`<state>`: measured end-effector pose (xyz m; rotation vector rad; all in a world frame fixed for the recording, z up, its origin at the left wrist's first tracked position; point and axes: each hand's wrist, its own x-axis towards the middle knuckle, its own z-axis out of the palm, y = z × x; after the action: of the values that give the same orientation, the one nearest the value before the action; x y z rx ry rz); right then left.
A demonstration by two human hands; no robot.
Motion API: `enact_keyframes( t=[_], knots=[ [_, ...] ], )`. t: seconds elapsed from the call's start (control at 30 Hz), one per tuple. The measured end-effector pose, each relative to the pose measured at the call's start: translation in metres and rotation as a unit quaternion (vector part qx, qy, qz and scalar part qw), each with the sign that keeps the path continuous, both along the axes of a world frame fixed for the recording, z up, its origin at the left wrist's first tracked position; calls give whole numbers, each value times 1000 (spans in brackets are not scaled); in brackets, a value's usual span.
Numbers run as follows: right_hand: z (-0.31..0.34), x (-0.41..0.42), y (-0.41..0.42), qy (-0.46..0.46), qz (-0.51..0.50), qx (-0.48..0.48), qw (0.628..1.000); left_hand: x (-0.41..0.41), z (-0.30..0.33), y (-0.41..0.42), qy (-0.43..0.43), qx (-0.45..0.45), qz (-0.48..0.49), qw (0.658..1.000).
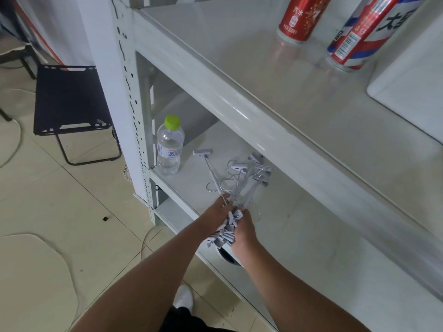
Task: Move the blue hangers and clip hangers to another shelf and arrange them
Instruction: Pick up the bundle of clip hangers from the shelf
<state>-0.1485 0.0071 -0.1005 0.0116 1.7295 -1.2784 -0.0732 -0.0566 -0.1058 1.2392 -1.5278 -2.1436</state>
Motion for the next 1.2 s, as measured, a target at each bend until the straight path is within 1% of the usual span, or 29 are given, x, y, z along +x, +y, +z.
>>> enact_keyframes(
  t=[0.07,0.13,0.17,0.23,0.3,0.33,0.4,0.47,0.6,0.63,0.73,0.9,1.0,1.03,1.13,1.2],
  knots=[
    [-6,-6,2,-12,-1,14,1000,-1,9,1,43,30,-13,999],
    [-5,-8,4,-14,2,9,1000,-4,18,4,63,-11,-33,997],
    [1,-7,5,8,5,-2,1000,-6,21,5,68,-33,-39,996],
    [11,-7,8,34,18,-27,999,-9,30,10,89,-38,-44,994],
    [15,-12,9,45,20,-31,998,-10,33,14,121,-18,-42,992],
    [18,-14,10,50,23,-25,998,-9,37,16,132,-23,-42,990],
    [21,-19,11,43,32,-11,998,-10,42,18,126,-30,-44,991],
    [28,-20,13,60,39,-4,997,-9,47,20,127,2,-37,991],
    [44,-13,20,100,22,-22,995,-5,60,22,128,-18,-50,990],
    [49,-10,23,112,12,-31,993,-5,64,23,130,-14,-56,990],
    [62,-1,36,112,-43,-63,991,-2,82,32,148,-3,-94,984],
    [80,18,80,73,-165,-77,980,1,98,64,125,49,-150,979],
    [91,27,115,54,-233,-96,966,-3,102,90,126,80,-223,963],
    [95,29,128,68,-254,-96,960,-4,107,100,120,71,-245,960],
    [111,28,162,119,-290,-75,947,-15,115,131,93,1,-306,948],
    [121,28,189,129,-329,-61,933,-25,123,157,89,-11,-347,934]
  ],
)
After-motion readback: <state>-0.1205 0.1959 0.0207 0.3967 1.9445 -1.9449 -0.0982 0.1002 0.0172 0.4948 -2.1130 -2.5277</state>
